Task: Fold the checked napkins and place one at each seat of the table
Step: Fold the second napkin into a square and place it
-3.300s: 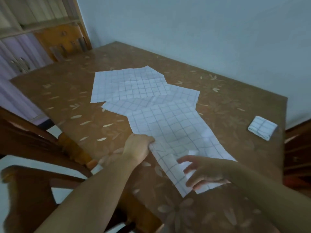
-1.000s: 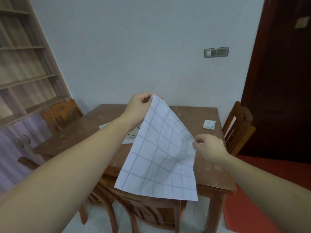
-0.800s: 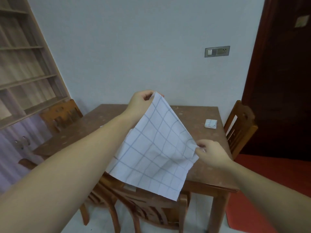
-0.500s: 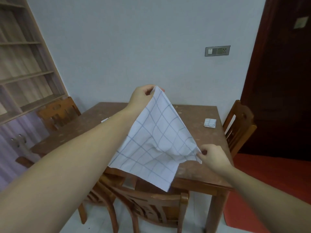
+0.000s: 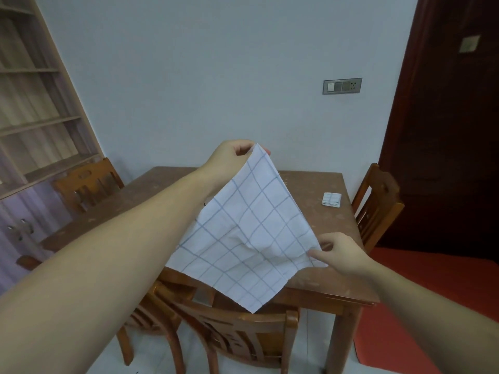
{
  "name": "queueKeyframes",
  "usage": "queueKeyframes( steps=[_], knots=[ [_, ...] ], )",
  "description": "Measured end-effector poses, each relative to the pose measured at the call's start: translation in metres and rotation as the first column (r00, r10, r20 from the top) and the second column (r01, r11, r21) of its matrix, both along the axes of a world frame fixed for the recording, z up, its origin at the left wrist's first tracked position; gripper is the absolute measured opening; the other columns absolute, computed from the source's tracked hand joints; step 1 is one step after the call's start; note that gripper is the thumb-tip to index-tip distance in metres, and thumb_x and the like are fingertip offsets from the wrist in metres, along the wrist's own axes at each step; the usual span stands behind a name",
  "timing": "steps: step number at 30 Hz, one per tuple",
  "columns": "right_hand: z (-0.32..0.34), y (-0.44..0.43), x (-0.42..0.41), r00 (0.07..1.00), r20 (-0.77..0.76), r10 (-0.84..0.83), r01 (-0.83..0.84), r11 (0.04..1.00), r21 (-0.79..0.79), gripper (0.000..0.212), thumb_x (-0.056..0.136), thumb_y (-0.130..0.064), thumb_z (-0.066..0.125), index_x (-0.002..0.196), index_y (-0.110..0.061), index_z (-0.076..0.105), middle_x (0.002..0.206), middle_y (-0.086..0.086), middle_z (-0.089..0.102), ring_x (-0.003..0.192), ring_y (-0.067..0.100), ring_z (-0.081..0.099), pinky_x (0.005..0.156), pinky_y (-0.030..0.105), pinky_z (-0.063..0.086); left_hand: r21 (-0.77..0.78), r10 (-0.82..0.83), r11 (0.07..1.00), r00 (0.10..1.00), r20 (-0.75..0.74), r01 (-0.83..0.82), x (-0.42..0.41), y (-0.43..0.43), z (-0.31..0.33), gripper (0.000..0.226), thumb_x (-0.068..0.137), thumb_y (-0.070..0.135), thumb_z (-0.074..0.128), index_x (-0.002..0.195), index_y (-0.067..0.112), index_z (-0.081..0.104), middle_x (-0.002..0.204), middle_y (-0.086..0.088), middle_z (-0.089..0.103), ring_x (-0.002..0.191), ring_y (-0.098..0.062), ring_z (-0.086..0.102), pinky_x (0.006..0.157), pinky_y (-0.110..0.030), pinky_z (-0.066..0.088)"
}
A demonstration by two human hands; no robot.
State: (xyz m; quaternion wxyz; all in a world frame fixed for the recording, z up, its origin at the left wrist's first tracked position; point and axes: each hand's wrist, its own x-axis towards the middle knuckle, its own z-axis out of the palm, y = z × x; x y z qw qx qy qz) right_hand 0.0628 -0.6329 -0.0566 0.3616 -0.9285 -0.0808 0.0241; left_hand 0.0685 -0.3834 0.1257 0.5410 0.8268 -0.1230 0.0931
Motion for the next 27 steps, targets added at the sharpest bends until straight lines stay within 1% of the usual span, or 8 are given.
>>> queueKeyframes(
  steps=[4, 6, 12, 15, 17, 20, 24, 27],
  knots=[
    [0.009, -0.005, 0.001, 0.989, -0.114, 0.092, -0.105, 0.988, -0.116, 0.020, 0.085, -0.028, 0.073, 0.103, -0.023, 0.074, 0.101, -0.007, 0.073, 0.093, 0.010, 0.066, 0.083, 0.026, 0.054, 0.090, -0.048, 0.995, 0.998, -0.028, 0.051, -0.002, -0.001, 0.003, 0.016, 0.097, 0.022, 0.059, 0.091, 0.022, 0.073, 0.085, 0.013, 0.070, 0.064, 0.012, 0.062, 0.059, -0.007, 0.047],
    [0.027, 0.001, -0.002, 0.972, -0.139, 0.192, -0.196, 0.980, -0.017, 0.033, 0.081, -0.030, 0.076, 0.113, -0.027, 0.069, 0.111, -0.010, 0.070, 0.101, 0.007, 0.066, 0.092, 0.029, 0.054, 0.150, -0.112, 0.981, 0.992, -0.060, 0.120, -0.003, -0.002, 0.005, 0.018, 0.097, 0.024, 0.058, 0.089, 0.025, 0.074, 0.083, 0.019, 0.072, 0.070, 0.013, 0.064, 0.062, -0.006, 0.047],
    [0.124, 0.047, -0.019, 0.960, 0.225, 0.166, -0.242, 0.897, 0.371, 0.023, 0.083, -0.036, 0.075, 0.101, -0.021, 0.073, 0.091, -0.009, 0.074, 0.082, 0.003, 0.069, 0.073, 0.021, 0.055, 0.228, -0.232, 0.940, 0.966, -0.111, 0.252, -0.012, -0.010, 0.015, 0.021, 0.094, 0.010, 0.056, 0.102, 0.014, 0.076, 0.100, 0.001, 0.076, 0.089, -0.004, 0.068, 0.084, -0.022, 0.053],
    [0.144, 0.057, -0.023, 0.933, 0.345, 0.104, -0.222, 0.920, 0.324, 0.041, 0.087, -0.035, 0.070, 0.068, -0.001, 0.058, 0.054, -0.006, 0.041, 0.051, 0.006, 0.038, 0.050, 0.018, 0.029, 0.178, -0.226, 0.956, 0.972, -0.062, 0.234, -0.015, -0.013, 0.017, 0.023, 0.090, 0.003, 0.056, 0.099, 0.011, 0.076, 0.100, -0.006, 0.075, 0.087, -0.008, 0.067, 0.083, -0.027, 0.054],
    [0.148, 0.056, -0.024, 0.919, 0.384, 0.085, -0.218, 0.923, 0.316, 0.046, 0.090, -0.032, 0.066, 0.058, -0.010, 0.043, 0.052, -0.011, 0.027, 0.050, 0.007, 0.026, 0.049, 0.023, 0.020, 0.147, -0.217, 0.964, 0.975, -0.041, 0.220, -0.016, -0.013, 0.018, 0.018, 0.091, 0.006, 0.060, 0.096, 0.009, 0.076, 0.092, -0.003, 0.074, 0.081, -0.006, 0.064, 0.074, -0.022, 0.050],
    [0.155, 0.051, -0.029, 0.894, 0.433, 0.118, -0.252, 0.931, 0.266, 0.047, 0.097, -0.030, 0.056, 0.057, -0.022, 0.033, 0.052, -0.013, 0.024, 0.051, 0.006, 0.023, 0.052, 0.027, 0.018, 0.136, -0.212, 0.968, 0.977, -0.013, 0.212, -0.023, -0.013, 0.020, 0.015, 0.089, 0.015, 0.062, 0.090, 0.007, 0.074, 0.079, 0.011, 0.070, 0.075, 0.000, 0.059, 0.073, -0.015, 0.045],
    [0.169, 0.047, -0.040, 0.865, 0.475, 0.162, -0.285, 0.938, 0.199, 0.043, 0.103, -0.029, 0.045, 0.063, -0.019, 0.034, 0.054, -0.016, 0.024, 0.051, 0.004, 0.024, 0.050, 0.025, 0.020, 0.076, -0.186, 0.980, 0.983, -0.006, 0.186, -0.036, -0.018, 0.027, 0.024, 0.097, 0.029, 0.057, 0.085, 0.019, 0.075, 0.082, 0.013, 0.072, 0.078, 0.001, 0.063, 0.075, -0.016, 0.047],
    [0.181, 0.043, -0.049, 0.851, 0.488, 0.196, -0.306, 0.939, 0.156, 0.043, 0.105, -0.030, 0.040, 0.064, -0.017, 0.036, 0.059, -0.014, 0.028, 0.054, 0.002, 0.028, 0.053, 0.026, 0.025, 0.017, -0.175, 0.984, 0.985, 0.004, 0.175, -0.044, -0.020, 0.035, 0.040, 0.094, 0.048, 0.056, 0.085, 0.013, 0.074, 0.091, 0.004, 0.074, 0.088, -0.007, 0.067, 0.094, -0.028, 0.051]
  ],
)
